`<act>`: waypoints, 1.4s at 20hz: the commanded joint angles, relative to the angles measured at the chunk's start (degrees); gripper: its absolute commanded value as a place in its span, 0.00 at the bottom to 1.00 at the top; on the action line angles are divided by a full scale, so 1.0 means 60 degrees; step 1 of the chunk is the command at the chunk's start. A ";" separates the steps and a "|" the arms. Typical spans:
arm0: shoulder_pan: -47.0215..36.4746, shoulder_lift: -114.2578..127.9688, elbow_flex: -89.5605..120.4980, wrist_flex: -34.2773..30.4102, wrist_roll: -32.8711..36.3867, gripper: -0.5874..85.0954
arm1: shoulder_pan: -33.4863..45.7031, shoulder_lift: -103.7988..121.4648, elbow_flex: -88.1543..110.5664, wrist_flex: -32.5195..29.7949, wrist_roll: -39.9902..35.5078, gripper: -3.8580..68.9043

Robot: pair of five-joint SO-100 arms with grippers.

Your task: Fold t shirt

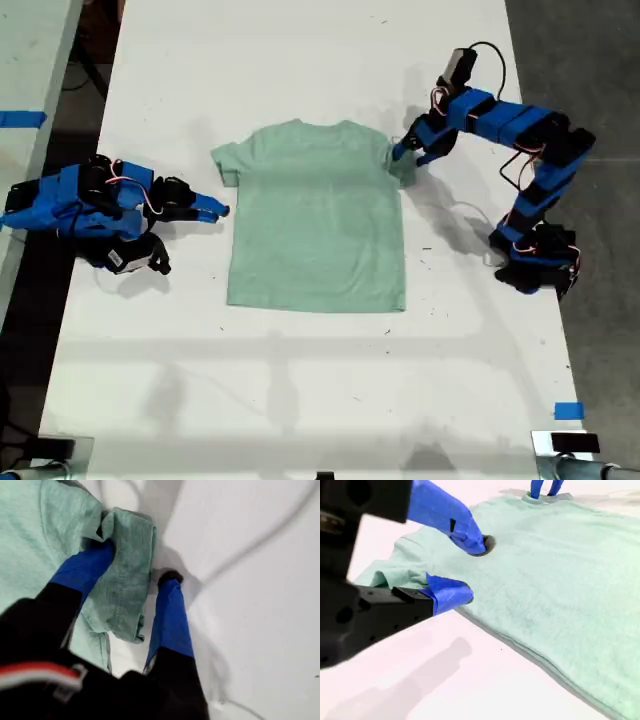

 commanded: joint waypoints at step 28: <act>0.0088 0.0059 0.0088 -0.0146 0.0000 0.15 | -0.5083 -0.2842 -0.8057 0.1567 -0.1509 0.08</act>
